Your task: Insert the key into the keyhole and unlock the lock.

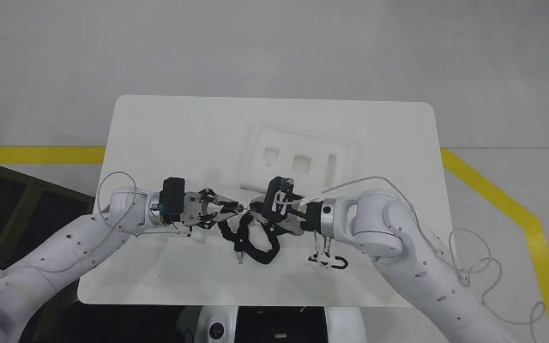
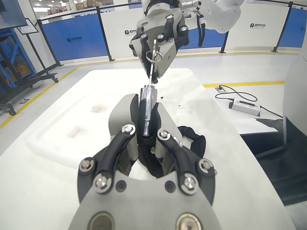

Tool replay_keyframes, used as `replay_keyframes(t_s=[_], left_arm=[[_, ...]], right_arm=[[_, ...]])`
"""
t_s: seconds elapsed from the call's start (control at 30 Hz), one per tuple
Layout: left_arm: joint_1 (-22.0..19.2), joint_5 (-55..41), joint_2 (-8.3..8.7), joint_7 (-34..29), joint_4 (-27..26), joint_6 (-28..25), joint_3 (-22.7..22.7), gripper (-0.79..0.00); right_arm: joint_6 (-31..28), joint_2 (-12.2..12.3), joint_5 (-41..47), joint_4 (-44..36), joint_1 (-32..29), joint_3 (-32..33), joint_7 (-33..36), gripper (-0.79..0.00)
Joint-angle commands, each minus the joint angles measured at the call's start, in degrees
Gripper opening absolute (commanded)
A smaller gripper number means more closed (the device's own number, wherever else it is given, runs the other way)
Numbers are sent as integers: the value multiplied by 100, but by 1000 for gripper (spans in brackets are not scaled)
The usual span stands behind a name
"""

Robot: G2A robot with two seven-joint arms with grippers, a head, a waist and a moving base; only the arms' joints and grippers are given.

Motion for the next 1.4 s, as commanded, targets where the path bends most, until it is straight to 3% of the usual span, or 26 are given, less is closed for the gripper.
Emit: replay_keyframes(t_s=[0.0, 0.3, 0.43, 0.5, 0.8, 1.07, 1.1, 1.17, 1.2, 1.23, 1.37], left_arm=[[-20, 80, 22, -5, 98, -4, -44, -785], [56, 471, 244, -147, 600, -109, -379, -785], [196, 311, 320, -353, 674, 280, -628, -785], [211, 462, 346, -770, 645, 342, -699, -785], [197, 710, 287, -2228, 423, 211, -885, -785], [221, 791, 199, -2805, 461, 149, -1016, -785], [233, 823, 187, -2839, 492, 145, -1020, -690], [240, 844, 161, -2843, 506, 136, -1044, -397], [252, 837, 148, -2823, 527, 130, -1057, -49], [255, 857, 136, -2815, 537, 130, -1069, 0], [277, 810, 100, -2505, 548, 156, -1164, 0]], right_arm=[[-20, 0, 28, 48, 21, -2, 19, 0], [-87, 93, -42, 132, -205, 361, -85, 0], [-144, 149, -92, 178, -409, 585, -255, 0], [-151, 172, -97, 193, -506, 683, -334, 0], [-207, 235, -124, 176, -726, 886, -471, 0], [-296, 264, -193, 280, -792, 991, -725, 0], [-308, 269, -199, 287, -807, 1015, -757, 0], [-323, 282, -219, 291, -843, 1076, -836, 0], [-347, 288, -248, 287, -861, 1105, -883, 0], [-376, 295, -279, 288, -880, 1135, -942, 0], [-528, 317, -374, 418, -977, 1239, -1240, 0]])
